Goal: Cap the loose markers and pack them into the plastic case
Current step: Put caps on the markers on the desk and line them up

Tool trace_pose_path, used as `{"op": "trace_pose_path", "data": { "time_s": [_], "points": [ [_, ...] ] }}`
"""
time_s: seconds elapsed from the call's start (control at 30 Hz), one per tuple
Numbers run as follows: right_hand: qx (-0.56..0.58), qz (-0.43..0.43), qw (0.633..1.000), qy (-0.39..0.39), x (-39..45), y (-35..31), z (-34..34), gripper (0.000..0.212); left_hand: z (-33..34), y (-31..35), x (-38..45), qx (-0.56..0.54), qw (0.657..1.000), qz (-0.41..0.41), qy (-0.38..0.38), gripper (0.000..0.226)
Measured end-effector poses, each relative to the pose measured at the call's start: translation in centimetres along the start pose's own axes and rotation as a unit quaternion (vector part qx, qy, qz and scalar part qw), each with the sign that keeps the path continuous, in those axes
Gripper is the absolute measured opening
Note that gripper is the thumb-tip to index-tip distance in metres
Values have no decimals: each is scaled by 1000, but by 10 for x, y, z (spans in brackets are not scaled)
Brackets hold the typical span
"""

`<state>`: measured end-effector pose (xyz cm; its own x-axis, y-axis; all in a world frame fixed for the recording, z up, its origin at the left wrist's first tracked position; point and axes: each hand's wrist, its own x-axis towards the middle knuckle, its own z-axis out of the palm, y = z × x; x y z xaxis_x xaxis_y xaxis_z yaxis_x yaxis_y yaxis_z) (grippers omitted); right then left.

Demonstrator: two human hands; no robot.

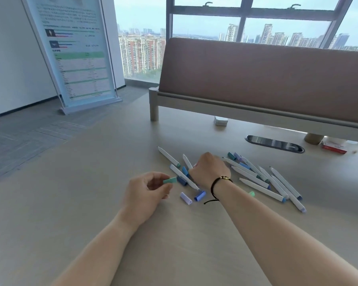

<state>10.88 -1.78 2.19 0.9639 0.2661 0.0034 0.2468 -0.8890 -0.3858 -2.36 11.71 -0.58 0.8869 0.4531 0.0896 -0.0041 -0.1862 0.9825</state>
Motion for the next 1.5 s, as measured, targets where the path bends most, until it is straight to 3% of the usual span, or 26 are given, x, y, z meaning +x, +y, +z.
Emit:
{"op": "trace_pose_path", "data": {
  "time_s": [0.17,0.27,0.33,0.47,0.57,0.77,0.93,1.27,1.3,1.4,1.5],
  "points": [
    [-6,0,1000,-6,7,-1,3,19,-1,2,3,-57,998,-28,-5,17],
    [130,15,991,-23,5,3,-4,24,-1,4,2,-47,998,-25,-14,17],
    [269,37,961,-44,-10,11,-15,28,0,7,-1,-24,999,-17,-33,17],
    [519,64,842,-136,-65,40,-37,21,13,15,-15,-26,994,-7,-106,14],
    [569,80,808,-133,-97,74,-44,15,33,22,-26,-36,988,-10,-147,14],
    [640,107,760,-43,-132,129,-48,12,80,35,-49,-37,973,-10,-227,15],
    [618,74,782,39,-137,143,-49,14,111,45,-48,-65,971,19,-228,16],
    [650,60,757,21,-133,145,-44,16,119,40,-58,-90,977,59,-185,23],
    [627,58,776,31,-132,145,-42,15,118,40,-58,-91,978,50,-180,23],
    [432,45,897,87,-125,143,-32,14,108,40,-55,-60,981,45,-181,15],
    [256,3,959,122,-117,132,-24,12,88,43,-43,-26,984,49,-170,14]
  ]
}}
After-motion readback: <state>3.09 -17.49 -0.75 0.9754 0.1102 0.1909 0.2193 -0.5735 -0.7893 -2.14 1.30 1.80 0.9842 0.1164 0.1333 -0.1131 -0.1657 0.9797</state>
